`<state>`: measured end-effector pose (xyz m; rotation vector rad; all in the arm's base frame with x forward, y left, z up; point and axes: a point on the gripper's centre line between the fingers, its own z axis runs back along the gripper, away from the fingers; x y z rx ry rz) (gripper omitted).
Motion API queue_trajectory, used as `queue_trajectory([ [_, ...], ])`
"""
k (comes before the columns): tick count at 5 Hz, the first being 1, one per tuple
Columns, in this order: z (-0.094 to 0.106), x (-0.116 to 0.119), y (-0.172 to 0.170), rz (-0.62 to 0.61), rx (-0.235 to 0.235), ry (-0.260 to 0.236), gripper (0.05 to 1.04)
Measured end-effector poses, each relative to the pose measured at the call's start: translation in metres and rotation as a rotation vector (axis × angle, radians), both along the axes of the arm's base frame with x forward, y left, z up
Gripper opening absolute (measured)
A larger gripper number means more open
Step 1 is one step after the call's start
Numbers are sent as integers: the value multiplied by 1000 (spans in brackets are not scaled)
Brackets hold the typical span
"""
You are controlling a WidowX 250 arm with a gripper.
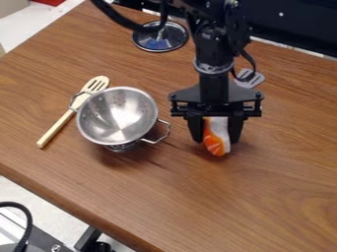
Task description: Put the product on the table
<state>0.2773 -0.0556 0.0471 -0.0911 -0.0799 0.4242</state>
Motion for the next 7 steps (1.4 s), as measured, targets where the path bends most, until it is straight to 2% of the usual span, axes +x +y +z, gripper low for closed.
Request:
queue_trajectory([
  [1,-1,-1,0,13,2,7,952],
  [2,0,-3,2,23,-9,28,1000],
  [3,0,-5,5,51,-31,44,1000],
  [5,26,0,12,143,-24,-7,1000],
  [6,51,3,13,204,-19,-11,1000],
  [7,63,9,14,260,-23,-17,1000],
])
